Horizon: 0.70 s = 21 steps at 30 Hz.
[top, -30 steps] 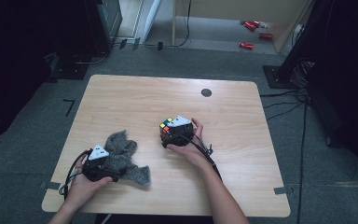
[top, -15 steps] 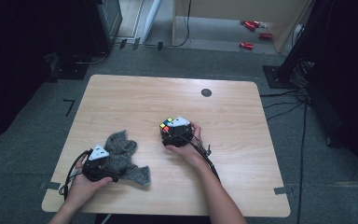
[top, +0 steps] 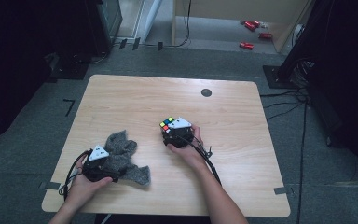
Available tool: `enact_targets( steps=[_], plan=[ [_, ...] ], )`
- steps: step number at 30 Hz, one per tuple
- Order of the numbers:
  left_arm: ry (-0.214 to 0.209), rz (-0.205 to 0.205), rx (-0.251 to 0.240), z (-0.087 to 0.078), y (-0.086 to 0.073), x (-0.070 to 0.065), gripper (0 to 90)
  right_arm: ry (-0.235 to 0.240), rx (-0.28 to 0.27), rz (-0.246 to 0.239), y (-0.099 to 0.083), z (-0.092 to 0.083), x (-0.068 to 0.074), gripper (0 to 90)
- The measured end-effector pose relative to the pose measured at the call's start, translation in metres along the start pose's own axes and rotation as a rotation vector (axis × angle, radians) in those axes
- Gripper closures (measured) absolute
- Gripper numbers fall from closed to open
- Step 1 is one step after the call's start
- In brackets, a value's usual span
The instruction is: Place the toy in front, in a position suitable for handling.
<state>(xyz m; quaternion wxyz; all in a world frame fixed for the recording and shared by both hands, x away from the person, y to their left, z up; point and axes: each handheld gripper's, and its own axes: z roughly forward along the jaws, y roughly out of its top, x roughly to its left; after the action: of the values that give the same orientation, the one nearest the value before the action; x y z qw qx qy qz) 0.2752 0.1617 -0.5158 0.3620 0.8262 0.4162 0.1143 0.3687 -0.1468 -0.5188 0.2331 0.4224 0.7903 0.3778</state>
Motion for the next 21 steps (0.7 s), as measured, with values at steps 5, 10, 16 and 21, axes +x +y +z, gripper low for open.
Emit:
enact_targets(
  steps=[5, 10, 16, 21],
  plan=[
    [0.002, 0.001, 0.0, 0.0, 0.0, 0.0, 1.0, 0.016, -0.017, -0.005, -0.003, -0.018, 0.001, 34.5],
    [0.007, 0.003, -0.001, 0.0, 0.0, -0.001, 1.0, 0.028, -0.027, -0.024, -0.012, -0.043, 0.003, 34.5],
    [0.017, 0.007, 0.0, 0.001, 0.0, -0.002, 1.0, 0.037, -0.04, -0.014, -0.028, -0.075, 0.0, 34.6],
    [0.027, 0.01, 0.001, 0.001, -0.001, -0.004, 1.0, 0.042, -0.039, 0.0, -0.045, -0.097, -0.002, 34.5]
  ],
)
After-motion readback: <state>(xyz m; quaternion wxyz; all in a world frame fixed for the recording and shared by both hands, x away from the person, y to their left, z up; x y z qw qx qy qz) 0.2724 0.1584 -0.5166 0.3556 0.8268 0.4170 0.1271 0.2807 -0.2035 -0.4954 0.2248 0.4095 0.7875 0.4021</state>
